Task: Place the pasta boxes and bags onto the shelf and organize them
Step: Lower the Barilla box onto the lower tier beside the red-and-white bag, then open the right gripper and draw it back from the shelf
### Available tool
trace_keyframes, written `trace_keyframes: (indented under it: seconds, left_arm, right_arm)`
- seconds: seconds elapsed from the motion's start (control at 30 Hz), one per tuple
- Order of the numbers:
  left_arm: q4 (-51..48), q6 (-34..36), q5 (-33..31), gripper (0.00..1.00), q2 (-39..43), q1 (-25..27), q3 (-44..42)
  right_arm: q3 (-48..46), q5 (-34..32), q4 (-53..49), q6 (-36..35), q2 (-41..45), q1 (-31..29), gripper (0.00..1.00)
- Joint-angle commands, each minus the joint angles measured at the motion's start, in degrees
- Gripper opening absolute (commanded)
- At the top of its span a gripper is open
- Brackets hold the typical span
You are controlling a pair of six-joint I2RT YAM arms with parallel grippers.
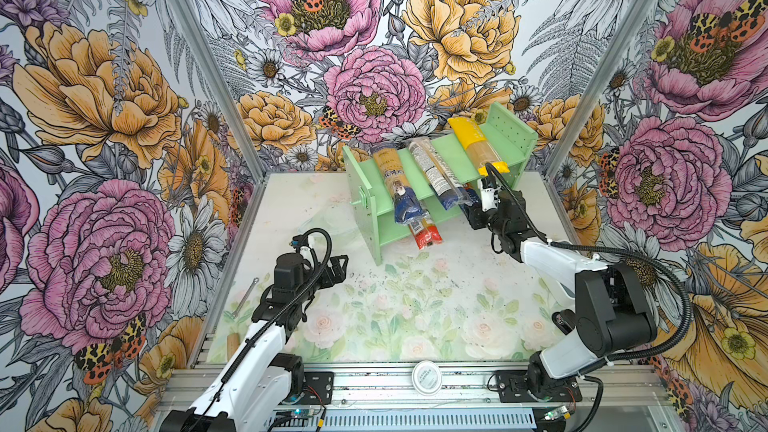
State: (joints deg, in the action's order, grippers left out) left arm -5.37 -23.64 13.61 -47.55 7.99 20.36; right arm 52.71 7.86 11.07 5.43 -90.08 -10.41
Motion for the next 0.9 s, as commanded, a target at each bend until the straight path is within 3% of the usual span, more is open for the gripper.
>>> trace_keyframes:
  seconds: [0.0,0.13,0.23,0.63,0.87]
  left_arm:
    - [-0.01,0.42,0.7,0.99,1.05,-0.67,1.26]
    - [-0.04,0.46,0.78,0.99,0.89,-0.67,1.24]
    - [0.0,0.48,0.87,0.99,0.71,-0.72,1.13]
    - [-0.55,0.44,0.45,0.99,2.72,-0.87,1.2]
    - [-0.45,0.61,0.73,0.99,1.95,-0.91,1.35]
  right_arm:
    - [2.97,1.36,3.37,-0.6,0.71,0.32,0.47]
    - [2.77,1.46,2.7,-0.84,1.14,0.31,0.49]
    - [2.35,1.59,2.04,-1.16,1.9,0.33,0.65]
    - [-1.61,3.11,0.68,-3.65,6.94,0.31,0.65]
    - [-2.84,4.25,-6.2,-6.08,11.73,0.43,0.65]
